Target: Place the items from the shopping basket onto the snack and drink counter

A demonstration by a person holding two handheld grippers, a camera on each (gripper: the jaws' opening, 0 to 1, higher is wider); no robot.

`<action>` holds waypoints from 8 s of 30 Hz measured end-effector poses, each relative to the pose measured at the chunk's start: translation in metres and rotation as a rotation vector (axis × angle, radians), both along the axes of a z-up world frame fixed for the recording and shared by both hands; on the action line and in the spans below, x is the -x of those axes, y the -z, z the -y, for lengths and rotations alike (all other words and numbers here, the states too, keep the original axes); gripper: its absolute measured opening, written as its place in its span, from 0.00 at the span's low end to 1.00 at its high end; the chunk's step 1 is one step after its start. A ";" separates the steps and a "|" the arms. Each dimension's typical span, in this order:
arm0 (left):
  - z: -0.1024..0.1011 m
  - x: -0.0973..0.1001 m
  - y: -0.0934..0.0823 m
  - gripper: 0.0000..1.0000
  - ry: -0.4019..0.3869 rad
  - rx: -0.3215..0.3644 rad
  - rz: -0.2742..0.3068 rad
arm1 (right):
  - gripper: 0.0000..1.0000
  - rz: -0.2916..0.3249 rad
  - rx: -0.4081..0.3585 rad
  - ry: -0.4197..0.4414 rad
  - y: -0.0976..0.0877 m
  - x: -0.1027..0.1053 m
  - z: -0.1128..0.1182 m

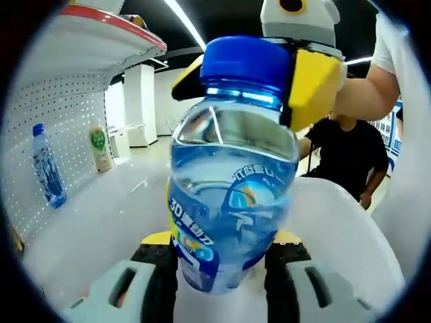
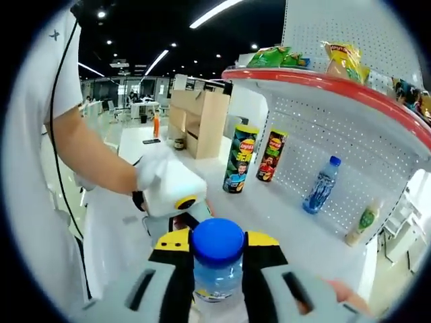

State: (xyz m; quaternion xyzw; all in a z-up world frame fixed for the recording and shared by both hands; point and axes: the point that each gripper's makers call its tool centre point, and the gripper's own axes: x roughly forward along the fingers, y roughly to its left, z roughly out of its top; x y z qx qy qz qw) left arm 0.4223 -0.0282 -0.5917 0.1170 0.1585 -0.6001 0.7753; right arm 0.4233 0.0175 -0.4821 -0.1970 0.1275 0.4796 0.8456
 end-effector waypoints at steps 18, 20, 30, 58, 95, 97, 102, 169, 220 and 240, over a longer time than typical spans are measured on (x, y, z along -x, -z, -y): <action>-0.014 -0.012 -0.045 0.51 -0.043 -0.010 0.044 | 0.25 0.042 -0.027 -0.025 -0.046 -0.007 -0.008; -0.016 -0.014 -0.049 0.51 -0.045 -0.008 0.047 | 0.25 0.046 -0.039 -0.027 -0.051 -0.009 -0.010; -0.020 -0.022 -0.058 0.51 -0.043 -0.016 0.031 | 0.25 0.046 -0.065 -0.037 -0.062 -0.017 -0.015; -0.028 -0.067 -0.090 0.51 -0.089 0.021 0.069 | 0.25 0.078 -0.096 -0.060 -0.094 -0.061 -0.026; -0.038 -0.159 -0.082 0.51 -0.145 -0.005 0.101 | 0.25 0.100 -0.070 -0.100 -0.083 -0.153 -0.036; -0.038 -0.164 -0.078 0.51 -0.151 -0.012 0.100 | 0.25 0.094 -0.071 -0.097 -0.079 -0.157 -0.035; -0.037 -0.174 -0.067 0.51 -0.148 -0.028 0.093 | 0.25 0.069 -0.083 -0.078 -0.068 -0.169 -0.033; -0.029 -0.227 -0.023 0.52 -0.213 0.082 0.032 | 0.29 0.064 -0.074 -0.069 -0.020 -0.234 -0.027; -0.103 -0.141 -0.072 0.84 -0.356 0.082 0.123 | 0.59 0.086 -0.183 0.046 -0.071 -0.150 0.017; -0.107 -0.056 -0.087 0.92 -0.342 0.108 0.134 | 0.61 0.063 -0.169 0.169 -0.069 -0.095 0.065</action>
